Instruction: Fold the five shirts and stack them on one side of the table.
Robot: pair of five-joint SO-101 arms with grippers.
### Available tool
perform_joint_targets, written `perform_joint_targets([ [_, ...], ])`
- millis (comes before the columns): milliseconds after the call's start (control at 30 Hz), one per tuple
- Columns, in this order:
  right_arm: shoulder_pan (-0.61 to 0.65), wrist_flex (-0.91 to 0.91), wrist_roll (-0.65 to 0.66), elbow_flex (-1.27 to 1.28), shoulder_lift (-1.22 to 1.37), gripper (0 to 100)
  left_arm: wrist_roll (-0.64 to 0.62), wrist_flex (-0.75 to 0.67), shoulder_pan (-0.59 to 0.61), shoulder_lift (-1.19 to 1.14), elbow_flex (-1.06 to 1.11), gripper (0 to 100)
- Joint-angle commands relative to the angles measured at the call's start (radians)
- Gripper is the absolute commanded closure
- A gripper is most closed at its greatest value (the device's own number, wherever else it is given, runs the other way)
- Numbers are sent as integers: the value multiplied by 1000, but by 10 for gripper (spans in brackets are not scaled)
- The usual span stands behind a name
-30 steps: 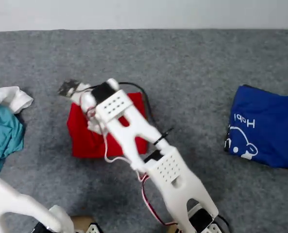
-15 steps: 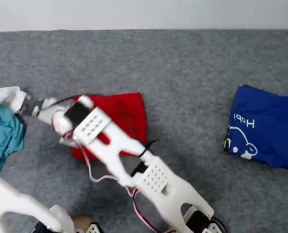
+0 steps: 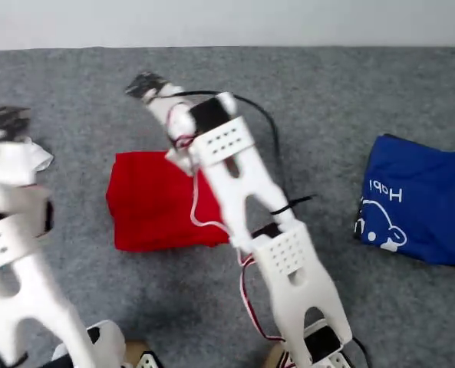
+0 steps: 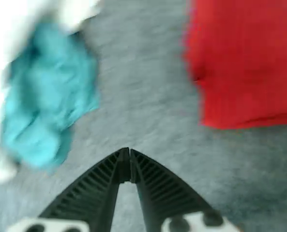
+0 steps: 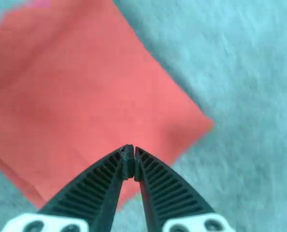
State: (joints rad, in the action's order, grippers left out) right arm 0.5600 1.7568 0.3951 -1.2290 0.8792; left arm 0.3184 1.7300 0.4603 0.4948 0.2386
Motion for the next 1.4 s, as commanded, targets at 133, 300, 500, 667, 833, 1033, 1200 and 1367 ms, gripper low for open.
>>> perform_joint_targets([
  [133, -53, 42, -57, 292, -289, 988, -58, -209, -189, -255, -28, 994],
  [300, -58, 39, -103, 566, -432, 988, -104, -292, -215, -494, -107, 994],
  [500, -51, 35, -109, 721, -464, 988, -123, -296, -213, -717, -367, 994],
  [667, -38, 30, -141, 729, -446, 988, -137, -265, -245, -855, -552, 994],
  [833, -1, 30, -150, 729, -435, 988, -164, -229, -299, -947, -670, 994],
  [1033, 50, 25, -150, 730, -403, 988, -164, -244, -315, -1040, -690, 994],
  [1200, 50, -19, -150, 730, -329, 988, -161, -316, -313, -1146, -702, 994],
  [1367, 51, -22, -150, 730, -265, 988, -163, -310, -298, -1261, -822, 994],
])
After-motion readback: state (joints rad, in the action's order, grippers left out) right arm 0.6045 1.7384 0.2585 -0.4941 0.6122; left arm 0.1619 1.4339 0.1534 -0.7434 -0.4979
